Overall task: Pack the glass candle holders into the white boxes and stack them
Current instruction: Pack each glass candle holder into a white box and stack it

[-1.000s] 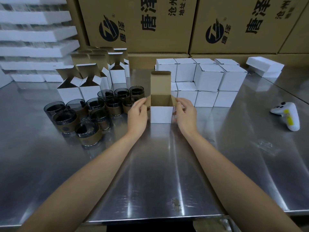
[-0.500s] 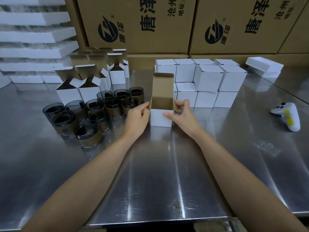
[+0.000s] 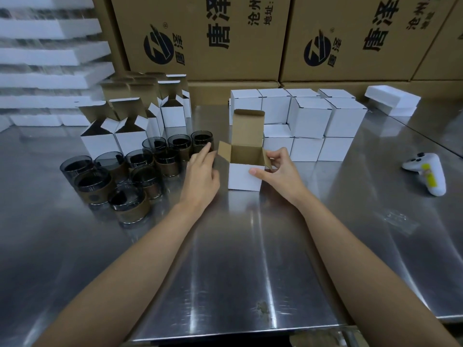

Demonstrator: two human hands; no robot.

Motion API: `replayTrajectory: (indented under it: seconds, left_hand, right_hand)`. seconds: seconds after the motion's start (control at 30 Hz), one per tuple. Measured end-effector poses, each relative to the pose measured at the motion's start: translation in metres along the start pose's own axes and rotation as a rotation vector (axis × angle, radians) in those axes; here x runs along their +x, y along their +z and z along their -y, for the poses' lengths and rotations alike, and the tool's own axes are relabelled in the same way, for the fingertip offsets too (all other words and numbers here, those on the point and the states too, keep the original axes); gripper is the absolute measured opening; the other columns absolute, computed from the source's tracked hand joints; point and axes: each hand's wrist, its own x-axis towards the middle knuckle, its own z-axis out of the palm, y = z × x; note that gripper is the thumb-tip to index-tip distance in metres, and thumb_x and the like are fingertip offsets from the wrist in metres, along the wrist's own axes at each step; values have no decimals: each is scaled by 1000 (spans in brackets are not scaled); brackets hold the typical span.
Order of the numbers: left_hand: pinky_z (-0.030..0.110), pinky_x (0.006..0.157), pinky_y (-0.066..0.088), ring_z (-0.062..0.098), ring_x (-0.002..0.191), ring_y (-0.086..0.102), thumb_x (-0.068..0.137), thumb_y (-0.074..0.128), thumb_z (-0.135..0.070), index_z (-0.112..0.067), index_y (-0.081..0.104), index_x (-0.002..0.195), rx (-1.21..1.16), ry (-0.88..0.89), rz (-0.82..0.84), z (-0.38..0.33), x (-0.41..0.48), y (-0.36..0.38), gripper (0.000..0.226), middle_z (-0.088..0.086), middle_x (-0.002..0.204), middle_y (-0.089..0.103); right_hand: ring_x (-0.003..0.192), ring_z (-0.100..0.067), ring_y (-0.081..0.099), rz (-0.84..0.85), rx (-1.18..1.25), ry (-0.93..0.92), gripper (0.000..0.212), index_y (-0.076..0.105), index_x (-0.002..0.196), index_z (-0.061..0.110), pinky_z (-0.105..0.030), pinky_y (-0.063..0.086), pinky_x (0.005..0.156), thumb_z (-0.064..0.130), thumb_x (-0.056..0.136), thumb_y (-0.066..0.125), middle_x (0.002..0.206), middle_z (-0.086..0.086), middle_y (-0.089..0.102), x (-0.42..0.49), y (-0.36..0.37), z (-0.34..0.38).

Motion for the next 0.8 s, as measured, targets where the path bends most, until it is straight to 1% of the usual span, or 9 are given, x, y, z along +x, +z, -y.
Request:
replayTrajectory:
  seconds: [0.07,0.13,0.2,0.27,0.33,0.4,0.63,0.73,0.8]
  left_hand:
    - [37,115,28,22,135,38,84,46,7,-9,52,136,-118,26,-62,-5,-2,-1,55,3,149,44]
    - [33,115,21,18,137,31,80,50,5,-12,49,139,-154,3,-104,-7,-3,-2,62,0,150,42]
    - [32,116,11,17,143,18,82,56,-4,-13,35,148,-134,-59,-22,-4,-3,1,70,0,157,27]
    - [39,120,11,20,147,13,84,62,-13,-13,17,154,-146,-148,139,0,-3,5,82,1,161,13]
    - [46,120,18,23,147,18,84,67,-15,-13,7,155,-235,-227,206,3,0,6,93,4,161,16]
    - [44,118,23,24,145,25,83,73,-17,-13,2,155,-288,-262,187,6,3,7,101,7,158,27]
    - [37,114,22,26,140,18,72,82,-42,-12,17,153,-174,-288,156,8,3,11,108,10,147,29]
    - [35,115,24,24,141,23,74,83,-31,-15,1,155,-239,-271,218,9,4,11,116,10,150,25]
    - [25,106,33,21,135,38,79,77,-16,-18,-11,154,-310,-262,293,12,5,9,116,7,154,31]
  right_hand:
    - [110,-8,63,-30,14,3,64,42,89,30,-29,52,92,61,52,84,119,5,63,0,-5,1]
    - [109,-12,63,-54,27,2,63,43,87,29,-28,52,89,59,52,85,117,3,65,0,-11,2]
    - [109,-14,63,-54,32,0,62,43,87,26,-30,52,90,55,53,85,117,1,65,-1,-16,3]
    - [110,-15,63,-46,27,-6,58,43,87,25,-33,51,93,48,57,87,119,0,65,-2,-18,2]
    - [111,-16,62,-42,16,-7,54,43,87,24,-35,51,95,39,63,88,120,-1,64,-2,-17,1]
    - [112,-16,62,-47,11,-4,51,43,88,23,-36,50,97,34,67,88,121,-1,64,-2,-17,1]
    - [109,-8,61,-38,-6,3,50,42,89,26,-20,50,86,38,68,86,114,11,63,-4,-17,5]
    - [109,-7,60,-42,-17,7,49,42,89,27,-18,48,86,39,69,85,115,11,62,-3,-17,5]
    - [108,-5,60,-37,-14,8,49,42,89,27,-17,47,85,39,69,85,114,13,62,-3,-17,5]
